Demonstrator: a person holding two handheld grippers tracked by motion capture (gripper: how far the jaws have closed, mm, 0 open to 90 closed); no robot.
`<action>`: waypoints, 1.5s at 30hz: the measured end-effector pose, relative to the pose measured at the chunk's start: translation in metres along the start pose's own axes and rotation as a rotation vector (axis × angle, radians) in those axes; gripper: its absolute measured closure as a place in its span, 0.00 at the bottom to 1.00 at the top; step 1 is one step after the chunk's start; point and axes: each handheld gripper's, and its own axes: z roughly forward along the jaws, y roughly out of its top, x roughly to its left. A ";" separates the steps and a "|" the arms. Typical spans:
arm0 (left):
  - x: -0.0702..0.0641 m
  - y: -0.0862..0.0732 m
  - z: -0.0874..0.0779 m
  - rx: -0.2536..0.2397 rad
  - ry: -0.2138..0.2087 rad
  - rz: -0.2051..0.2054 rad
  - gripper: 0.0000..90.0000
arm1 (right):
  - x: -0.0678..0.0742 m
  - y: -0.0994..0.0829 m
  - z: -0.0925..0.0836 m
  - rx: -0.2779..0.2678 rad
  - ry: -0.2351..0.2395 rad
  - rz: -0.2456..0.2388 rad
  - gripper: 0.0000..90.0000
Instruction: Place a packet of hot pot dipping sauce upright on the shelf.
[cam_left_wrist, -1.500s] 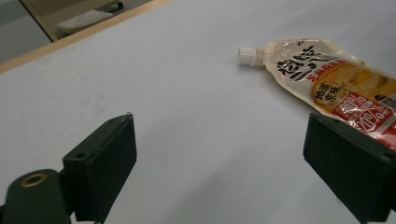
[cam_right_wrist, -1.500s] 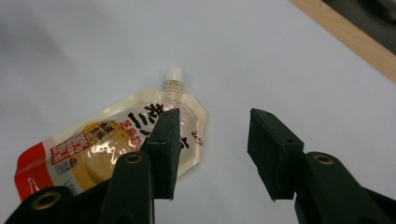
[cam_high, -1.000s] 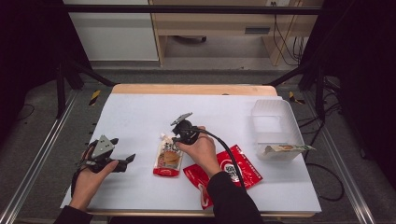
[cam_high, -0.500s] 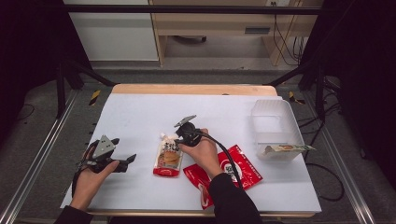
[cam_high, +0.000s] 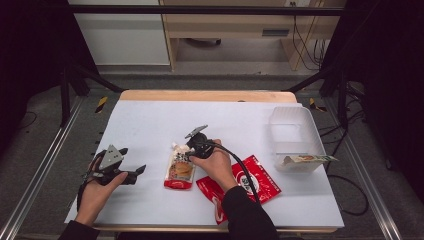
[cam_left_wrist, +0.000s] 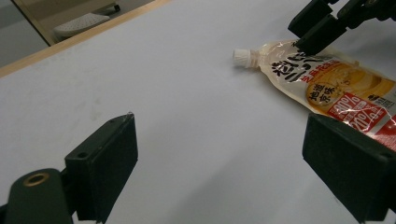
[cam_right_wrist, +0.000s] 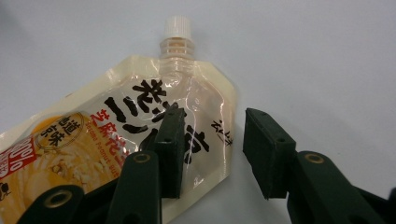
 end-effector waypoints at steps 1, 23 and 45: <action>0.000 0.000 0.000 0.000 0.000 0.000 0.11 | 0.000 -0.001 0.000 0.005 -0.001 -0.005 0.66; -0.002 0.001 0.001 -0.005 -0.006 0.002 0.12 | 0.001 -0.003 -0.001 0.022 0.010 -0.015 0.65; -0.002 0.001 0.001 -0.002 -0.009 0.003 0.12 | 0.004 -0.008 -0.003 0.020 0.033 -0.026 0.97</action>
